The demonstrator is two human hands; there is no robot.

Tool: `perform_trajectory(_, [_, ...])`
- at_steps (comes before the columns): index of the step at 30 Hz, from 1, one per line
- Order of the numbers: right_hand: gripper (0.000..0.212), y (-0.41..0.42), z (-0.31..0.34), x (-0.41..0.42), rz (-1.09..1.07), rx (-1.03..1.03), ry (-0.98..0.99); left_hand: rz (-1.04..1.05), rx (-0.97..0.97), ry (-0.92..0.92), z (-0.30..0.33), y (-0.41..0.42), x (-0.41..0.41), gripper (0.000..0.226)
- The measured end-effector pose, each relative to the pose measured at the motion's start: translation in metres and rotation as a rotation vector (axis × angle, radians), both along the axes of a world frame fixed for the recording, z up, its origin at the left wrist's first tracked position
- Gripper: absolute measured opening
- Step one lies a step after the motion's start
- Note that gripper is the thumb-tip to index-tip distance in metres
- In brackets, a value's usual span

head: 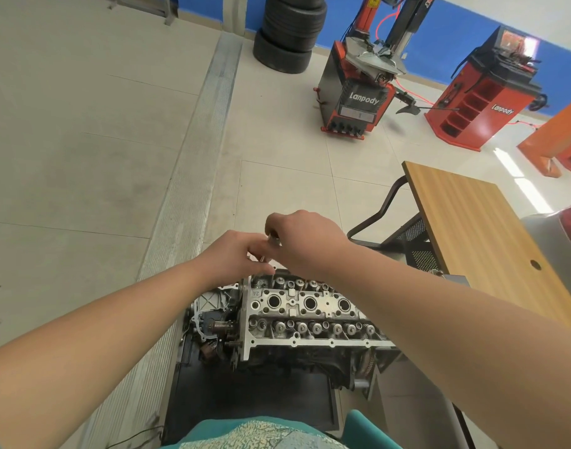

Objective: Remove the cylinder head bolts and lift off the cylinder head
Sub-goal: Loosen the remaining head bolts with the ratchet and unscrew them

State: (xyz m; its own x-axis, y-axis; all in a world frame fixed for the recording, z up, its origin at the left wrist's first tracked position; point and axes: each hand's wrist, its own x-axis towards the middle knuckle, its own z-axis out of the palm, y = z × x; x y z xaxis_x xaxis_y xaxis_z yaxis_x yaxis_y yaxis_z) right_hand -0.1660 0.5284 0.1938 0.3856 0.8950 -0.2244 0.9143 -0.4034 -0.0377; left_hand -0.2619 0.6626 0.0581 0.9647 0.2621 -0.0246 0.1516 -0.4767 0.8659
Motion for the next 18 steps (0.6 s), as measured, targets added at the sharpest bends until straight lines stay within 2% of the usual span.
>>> perform_trajectory(2, [0.015,0.000,-0.001,0.000,0.038,-0.025,-0.065,-0.006,-0.029,-0.002,-0.003,0.000,0.001,0.027])
perform_trajectory(5, [0.026,-0.004,0.004,0.004,0.154,-0.022,0.086,-0.027,-0.039,0.026,-0.002,-0.001,-0.001,0.041])
perform_trajectory(6, [0.023,-0.005,0.006,0.004,0.166,-0.009,0.142,-0.029,-0.026,0.027,-0.001,-0.001,-0.002,0.040])
perform_trajectory(7, [0.019,-0.006,0.008,0.002,0.166,0.015,0.179,-0.030,-0.022,0.031,0.000,-0.002,-0.003,0.029])
perform_trajectory(8, [0.025,-0.006,0.006,0.001,0.135,0.018,0.174,-0.028,-0.013,0.033,0.001,-0.001,-0.003,0.012])
perform_trajectory(9, [0.033,-0.004,0.003,0.000,0.076,0.019,0.148,-0.018,0.004,0.027,0.002,-0.001,-0.003,0.008])
perform_trajectory(11, [0.032,-0.001,-0.002,-0.001,-0.021,-0.031,0.036,0.020,-0.006,0.005,0.000,0.000,0.000,0.030])
perform_trajectory(13, [0.015,-0.001,-0.004,-0.001,0.014,-0.045,0.016,0.002,-0.035,-0.012,-0.002,-0.001,-0.001,0.039])
perform_trajectory(14, [0.016,-0.003,-0.003,0.000,0.058,-0.049,0.045,-0.019,-0.038,-0.008,-0.004,-0.001,-0.001,0.038])
perform_trajectory(16, [0.032,-0.007,0.000,0.003,0.132,-0.028,0.136,-0.052,-0.031,0.027,-0.008,0.002,-0.004,0.035])
perform_trajectory(18, [0.039,-0.008,0.003,0.003,0.113,0.070,0.230,-0.031,0.007,0.062,-0.011,0.005,-0.003,0.021])
